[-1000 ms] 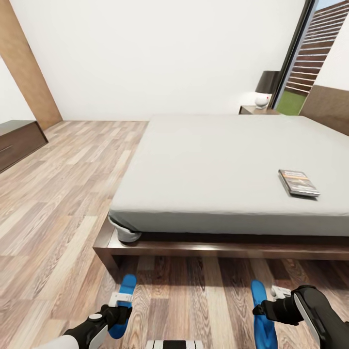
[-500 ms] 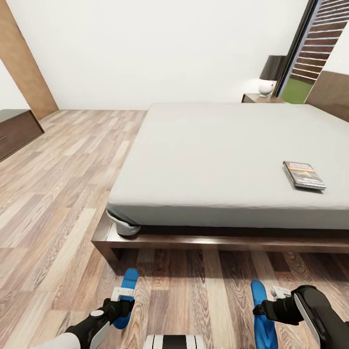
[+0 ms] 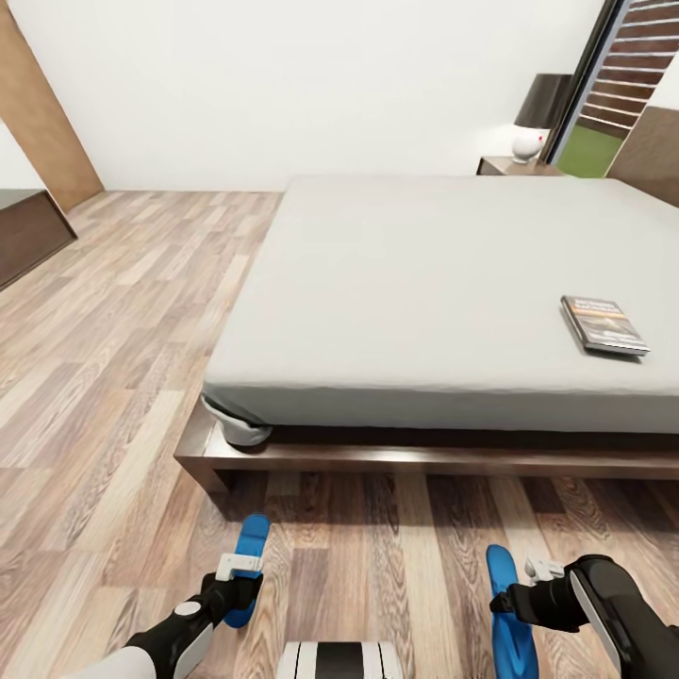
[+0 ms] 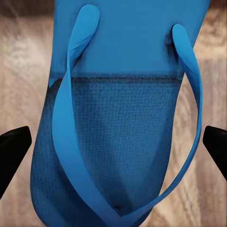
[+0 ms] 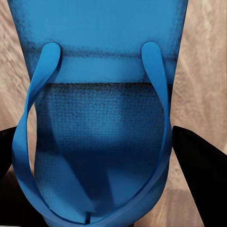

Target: In the bedroom, move the book from the bed onto either nightstand, and place the two sandals side by side next to the bed.

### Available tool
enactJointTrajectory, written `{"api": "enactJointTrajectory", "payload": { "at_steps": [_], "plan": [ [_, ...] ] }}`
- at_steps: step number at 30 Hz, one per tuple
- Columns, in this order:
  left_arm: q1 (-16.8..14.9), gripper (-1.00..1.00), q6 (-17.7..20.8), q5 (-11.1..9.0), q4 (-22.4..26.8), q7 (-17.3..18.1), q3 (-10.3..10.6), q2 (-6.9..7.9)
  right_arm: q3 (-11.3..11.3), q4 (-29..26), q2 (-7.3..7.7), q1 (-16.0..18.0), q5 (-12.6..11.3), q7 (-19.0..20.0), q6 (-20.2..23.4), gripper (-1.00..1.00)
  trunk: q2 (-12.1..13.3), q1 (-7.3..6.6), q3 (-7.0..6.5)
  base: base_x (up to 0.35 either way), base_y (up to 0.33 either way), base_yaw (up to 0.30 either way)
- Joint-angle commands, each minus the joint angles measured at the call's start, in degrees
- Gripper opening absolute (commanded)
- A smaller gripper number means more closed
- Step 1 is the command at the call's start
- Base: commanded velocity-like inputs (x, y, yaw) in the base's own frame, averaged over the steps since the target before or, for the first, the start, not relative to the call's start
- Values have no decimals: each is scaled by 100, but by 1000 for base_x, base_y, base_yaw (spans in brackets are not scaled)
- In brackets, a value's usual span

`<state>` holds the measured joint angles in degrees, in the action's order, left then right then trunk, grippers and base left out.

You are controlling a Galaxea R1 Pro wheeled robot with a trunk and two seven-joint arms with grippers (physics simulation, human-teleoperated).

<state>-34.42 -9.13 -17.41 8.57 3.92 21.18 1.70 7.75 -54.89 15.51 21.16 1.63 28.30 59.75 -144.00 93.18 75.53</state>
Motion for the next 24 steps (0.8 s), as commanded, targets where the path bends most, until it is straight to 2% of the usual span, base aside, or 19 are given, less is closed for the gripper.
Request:
{"api": "enactJointTrajectory", "payload": {
  "at_steps": [1, 15, 24],
  "plan": [
    [-4, -100, -24, -52, -4, -6, 44, 4, 8, -4, -2, 2, 13, 26, 25, -100, -3, 1, 27, 0, 0, 0],
    [-3, -100, -32, -52, -4, -4, 35, 6, -1, -5, -13, 2, 13, 18, 25, -100, -5, 4, 49, 2, 1, 0],
    [-3, -100, -35, -52, -4, -5, 35, 6, -1, -5, -13, 2, 13, 17, 25, -100, -5, 4, 49, 82, 51, 0]
  ]
}}
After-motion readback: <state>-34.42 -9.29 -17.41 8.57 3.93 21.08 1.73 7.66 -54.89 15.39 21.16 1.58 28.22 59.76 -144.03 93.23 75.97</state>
